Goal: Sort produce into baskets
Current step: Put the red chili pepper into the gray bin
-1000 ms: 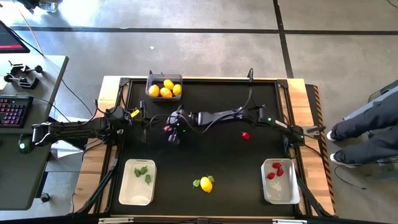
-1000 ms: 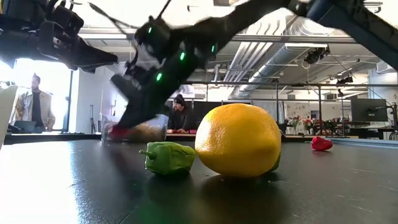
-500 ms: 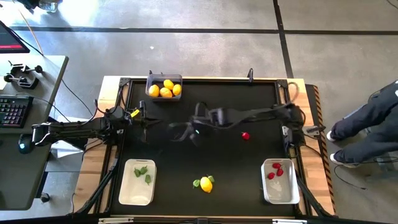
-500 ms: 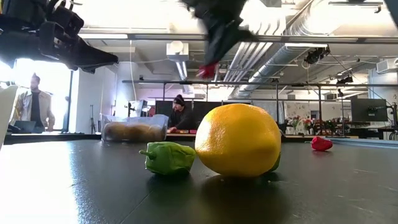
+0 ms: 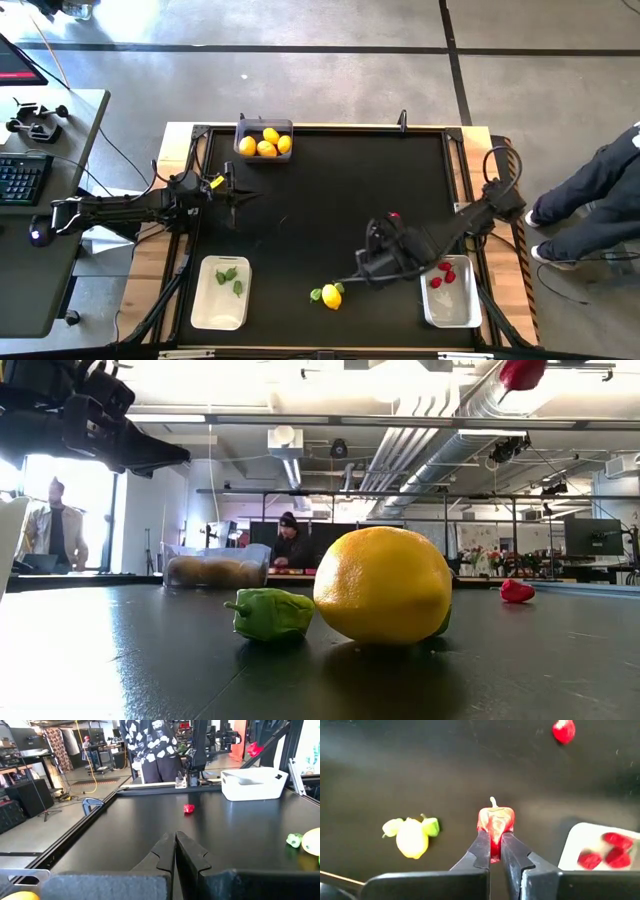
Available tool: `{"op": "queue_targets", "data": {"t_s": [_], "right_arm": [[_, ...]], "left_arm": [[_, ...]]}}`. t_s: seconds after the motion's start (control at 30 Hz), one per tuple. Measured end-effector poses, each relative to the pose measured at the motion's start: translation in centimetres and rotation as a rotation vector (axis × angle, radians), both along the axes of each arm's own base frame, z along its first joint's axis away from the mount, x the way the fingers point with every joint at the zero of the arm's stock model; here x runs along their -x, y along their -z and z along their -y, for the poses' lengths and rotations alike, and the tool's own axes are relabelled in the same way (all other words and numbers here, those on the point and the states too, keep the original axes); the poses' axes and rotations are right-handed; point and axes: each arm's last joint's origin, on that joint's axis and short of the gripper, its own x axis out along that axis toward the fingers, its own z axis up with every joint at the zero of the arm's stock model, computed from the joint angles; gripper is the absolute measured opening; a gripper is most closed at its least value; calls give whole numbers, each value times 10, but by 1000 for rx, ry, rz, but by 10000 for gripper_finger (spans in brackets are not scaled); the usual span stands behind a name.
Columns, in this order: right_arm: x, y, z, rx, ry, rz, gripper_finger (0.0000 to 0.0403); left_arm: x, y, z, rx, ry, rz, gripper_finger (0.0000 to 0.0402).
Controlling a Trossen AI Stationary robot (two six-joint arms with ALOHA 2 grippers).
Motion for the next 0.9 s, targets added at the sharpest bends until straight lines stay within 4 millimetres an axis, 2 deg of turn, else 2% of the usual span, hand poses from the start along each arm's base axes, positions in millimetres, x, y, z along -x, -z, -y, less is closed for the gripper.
{"op": "queue_targets", "data": {"t_s": [0.17, 0.47, 0.57, 0.67, 0.8, 0.9], "right_arm": [[9, -3, -11, -5, 3, 23, 5], [1, -1, 1, 25, 62, 40, 5], [-1, 10, 5, 19, 81, -11, 5], [3, 30, 6, -13, 107, -122, 5], [12, 52, 0, -64, 130, -248, 5], [19, 59, -8, -106, 152, -309, 5]], "left_arm": [[0, 0, 0, 0, 0, -1, 1], [0, 0, 0, 0, 0, 0, 1], [0, 0, 0, 0, 0, -1, 1], [0, 0, 0, 0, 0, 0, 1], [0, 0, 0, 0, 0, 0, 1], [0, 0, 0, 0, 0, 0, 1]]}}
